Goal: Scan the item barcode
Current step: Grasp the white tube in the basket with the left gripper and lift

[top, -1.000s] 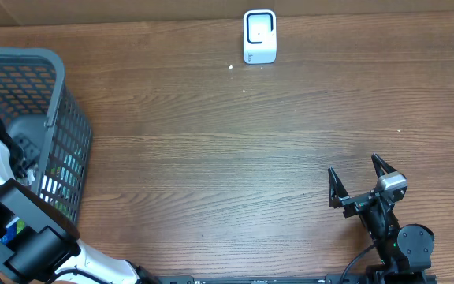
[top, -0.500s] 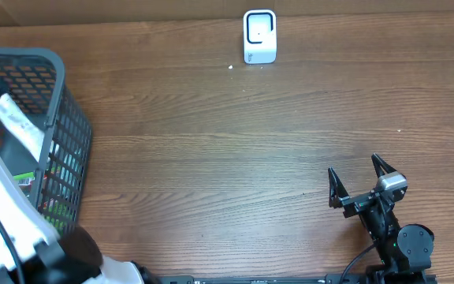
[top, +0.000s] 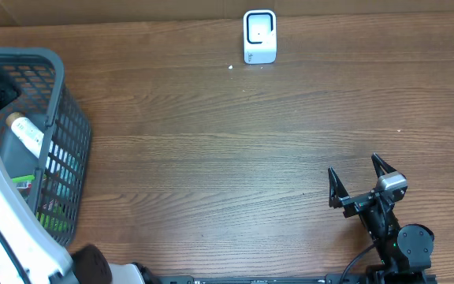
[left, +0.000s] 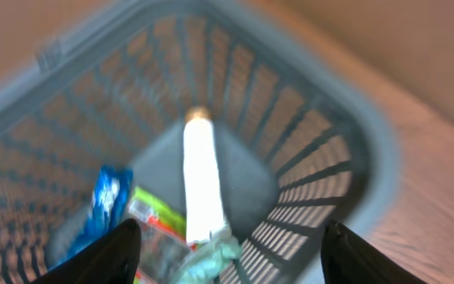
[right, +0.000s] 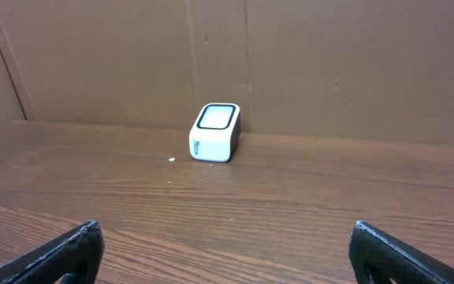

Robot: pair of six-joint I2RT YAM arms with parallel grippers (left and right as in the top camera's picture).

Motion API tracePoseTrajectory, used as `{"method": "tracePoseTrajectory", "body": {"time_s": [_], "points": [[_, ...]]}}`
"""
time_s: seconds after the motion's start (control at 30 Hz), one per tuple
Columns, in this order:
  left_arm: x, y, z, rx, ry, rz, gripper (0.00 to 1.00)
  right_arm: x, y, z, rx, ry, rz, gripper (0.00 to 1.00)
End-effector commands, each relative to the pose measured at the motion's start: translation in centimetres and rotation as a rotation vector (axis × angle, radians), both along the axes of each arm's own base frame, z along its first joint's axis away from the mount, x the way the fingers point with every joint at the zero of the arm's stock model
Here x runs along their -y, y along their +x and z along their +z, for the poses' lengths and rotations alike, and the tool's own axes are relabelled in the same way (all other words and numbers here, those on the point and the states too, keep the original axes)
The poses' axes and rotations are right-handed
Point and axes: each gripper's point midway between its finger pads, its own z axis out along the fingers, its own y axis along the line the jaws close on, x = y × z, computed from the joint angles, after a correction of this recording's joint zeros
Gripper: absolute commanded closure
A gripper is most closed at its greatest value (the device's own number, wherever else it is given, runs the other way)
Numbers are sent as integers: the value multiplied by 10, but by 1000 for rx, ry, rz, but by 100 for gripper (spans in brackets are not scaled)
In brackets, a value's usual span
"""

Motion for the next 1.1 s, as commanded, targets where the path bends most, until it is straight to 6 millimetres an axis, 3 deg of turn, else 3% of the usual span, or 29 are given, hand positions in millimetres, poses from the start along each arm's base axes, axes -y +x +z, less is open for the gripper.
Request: {"method": "tracePoseTrajectory", "body": {"time_s": [0.0,0.07,0.3,0.53,1.07], "points": [[-18,3,-43,-62,-113,119,32,-1,0,-2,4,3,2,0],[-27,6,-74,-126,-163,154,31,-1,0,-2,4,3,2,0],[-52,16,-152,-267,-247,193,31,-1,0,-2,4,3,2,0],[-57,15,-223,-396,-329,209,33,-1,0,-2,4,3,2,0],[-59,2,-294,-430,-351,234,36,-1,0,-2,4,3,2,0]]}}
